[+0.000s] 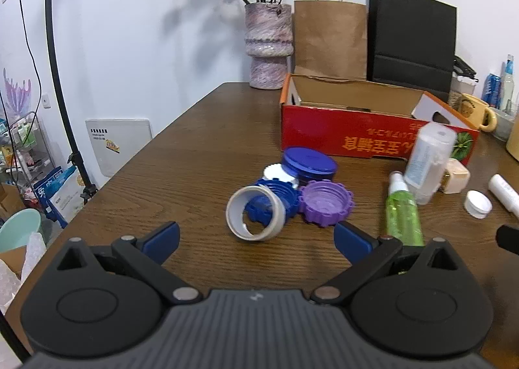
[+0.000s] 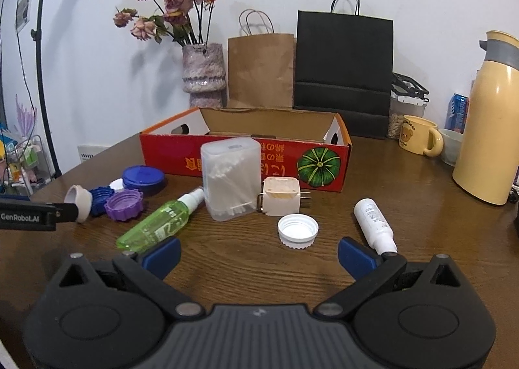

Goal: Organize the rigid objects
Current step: 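Close the right tool on the white cap while the left tool nears the tape roll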

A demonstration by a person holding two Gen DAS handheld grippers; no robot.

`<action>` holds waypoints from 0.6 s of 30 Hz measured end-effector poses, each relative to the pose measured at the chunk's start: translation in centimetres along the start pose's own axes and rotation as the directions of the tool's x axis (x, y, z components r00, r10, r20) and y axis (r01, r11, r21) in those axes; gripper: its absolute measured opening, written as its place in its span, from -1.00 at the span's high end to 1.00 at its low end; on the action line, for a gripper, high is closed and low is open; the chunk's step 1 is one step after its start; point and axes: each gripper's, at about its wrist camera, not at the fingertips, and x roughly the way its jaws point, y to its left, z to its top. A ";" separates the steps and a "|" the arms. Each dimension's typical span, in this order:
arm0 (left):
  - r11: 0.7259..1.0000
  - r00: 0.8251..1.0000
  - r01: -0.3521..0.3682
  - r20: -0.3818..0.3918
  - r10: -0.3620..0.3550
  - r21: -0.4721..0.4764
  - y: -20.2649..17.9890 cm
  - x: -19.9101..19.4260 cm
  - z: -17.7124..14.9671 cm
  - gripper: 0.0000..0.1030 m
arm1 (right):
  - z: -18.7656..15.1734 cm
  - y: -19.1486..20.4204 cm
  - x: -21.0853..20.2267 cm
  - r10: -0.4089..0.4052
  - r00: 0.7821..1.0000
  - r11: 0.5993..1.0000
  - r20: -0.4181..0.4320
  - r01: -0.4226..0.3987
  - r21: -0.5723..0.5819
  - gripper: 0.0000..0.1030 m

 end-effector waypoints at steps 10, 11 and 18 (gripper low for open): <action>1.000 0.999 -0.030 -0.038 0.030 0.004 0.9 2.9 0.9 -1.00 | 1.0 -0.9 3.6 -0.013 0.999 1.000 -0.047 0.013 -0.011 -1.00; 1.000 0.999 -0.029 -0.041 0.029 0.004 1.0 3.1 1.0 -1.00 | 1.1 -1.0 3.9 -0.015 0.999 1.000 -0.051 0.014 -0.011 -1.00; 1.000 0.998 -0.025 -0.058 0.024 -0.006 1.6 4.3 1.3 -1.00 | 1.8 -2.0 6.3 -0.020 0.997 1.000 -0.080 0.019 -0.011 -0.96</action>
